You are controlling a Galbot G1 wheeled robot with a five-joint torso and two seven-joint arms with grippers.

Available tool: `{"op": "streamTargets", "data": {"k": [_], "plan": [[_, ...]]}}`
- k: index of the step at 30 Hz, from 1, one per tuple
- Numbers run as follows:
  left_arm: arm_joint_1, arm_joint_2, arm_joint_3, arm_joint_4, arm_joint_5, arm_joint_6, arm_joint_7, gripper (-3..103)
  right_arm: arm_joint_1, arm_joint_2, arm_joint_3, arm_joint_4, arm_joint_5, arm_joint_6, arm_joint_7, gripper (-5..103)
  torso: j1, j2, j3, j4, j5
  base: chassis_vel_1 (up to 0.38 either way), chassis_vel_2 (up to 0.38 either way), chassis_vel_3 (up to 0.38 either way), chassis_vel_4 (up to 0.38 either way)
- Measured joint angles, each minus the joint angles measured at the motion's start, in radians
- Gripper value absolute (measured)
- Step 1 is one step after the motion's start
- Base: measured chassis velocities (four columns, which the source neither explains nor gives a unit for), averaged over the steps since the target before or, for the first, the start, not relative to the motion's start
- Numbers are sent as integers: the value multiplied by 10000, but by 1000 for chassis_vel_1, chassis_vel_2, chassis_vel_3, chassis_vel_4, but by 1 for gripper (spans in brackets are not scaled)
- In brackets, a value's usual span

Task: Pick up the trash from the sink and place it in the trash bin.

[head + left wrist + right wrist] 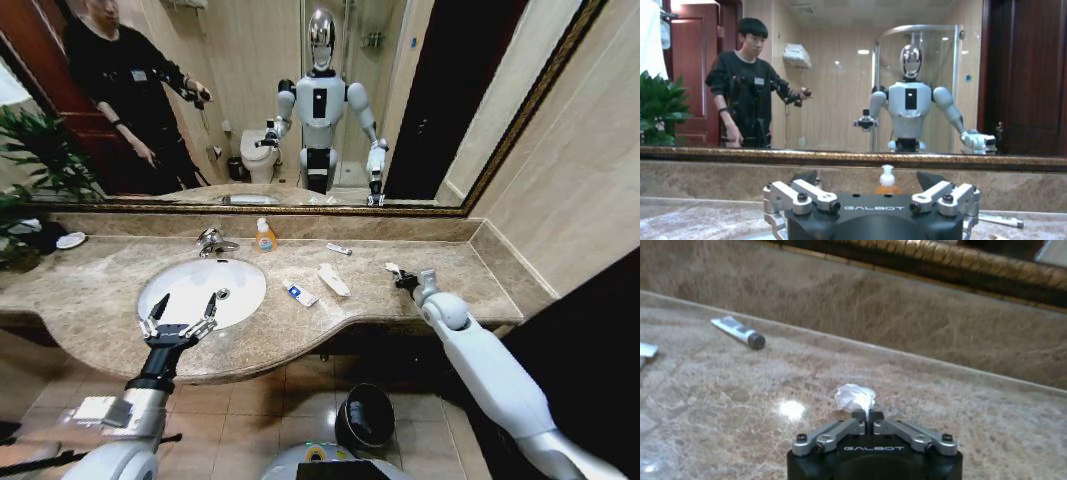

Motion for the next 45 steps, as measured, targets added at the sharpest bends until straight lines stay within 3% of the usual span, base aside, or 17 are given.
{"op": "streamTargets", "data": {"k": [4,9,10,12,13,15,17,18,20,21,29,32,33,34,35,37,45], "plan": [[0,-1,0,0,0,0,0,100,-537,-147,649,752,68,161,-252,1,0,0,0,1,0,0,0,0,0],[0,0,0,0,0,0,-1,100,-1758,-732,1859,1961,1058,1118,-2051,1,0,1,-1,-1,-4,0,0,0,0],[-1,0,0,0,0,0,3,100,-2091,-861,2176,2065,1472,1514,-2939,1,-1,3,-2,0,-6,0,0,0,0],[1,0,0,0,0,0,-1,100,-2928,-1009,3343,1477,2583,2658,-5965,1,-1,3,-1,1,1,0,0,0,0],[1,0,0,0,0,0,-1,100,-2928,-1009,3343,1477,2583,2658,-5965,1,-1,3,-1,1,1,0,0,0,0],[0,0,0,0,0,1,-1,100,-3095,-918,4252,612,2739,2775,-7878,1,-1,3,-1,-1,-1,0,0,0,0],[0,0,0,0,0,1,-1,100,-3244,-832,5143,-754,2063,2788,-10993,1,0,3,-1,-2,0,0,0,0,0],[0,0,0,0,0,1,-1,100,-3244,-832,5143,-754,2063,2788,-10993,1,0,3,-1,-2,0,0,0,0,0],[0,0,0,0,0,1,0,100,-3449,-652,5445,-1699,1228,3066,-12949,1,0,2,-1,-1,2,0,0,0,0],[0,-1,0,0,0,0,1,100,-3559,-542,5515,-1991,1021,3231,-13350,1,0,3,-1,1,1,0,0,0,0],[0,0,0,0,1,0,0,100,-4327,680,5930,-3694,-153,4966,-15724,1,-2,2,-1,-2,-3,0,0,0,0],[0,0,0,0,0,0,0,100,-4391,1361,5866,-4304,-1255,6082,-15444,1,-1,2,-1,-1,-10,0,0,0,0],[0,0,0,0,0,1,-2,100,-4466,1833,5571,-4626,-2097,6933,-13705,1,-1,2,0,0,3,0,0,0,0],[0,0,0,0,0,0,0,100,-4494,2098,5388,-4806,-2563,7156,-12750,1,0,2,0,0,-3,0,0,0,0],[0,0,0,0,0,0,0,100,-4494,2098,5388,-4806,-2563,7156,-12750,1,0,2,0,0,-3,0,0,0,0],[0,-1,0,0,0,0,0,100,-4332,2765,5221,-5457,-3526,7618,-11605,1,-1,1,-1,-1,-1,0,0,0,0],[-1,0,0,0,0,0,0,100,-3856,3862,5196,-7124,-6290,8586,-9811,1,0,0,0,0,-1,0,0,0,0]]}}
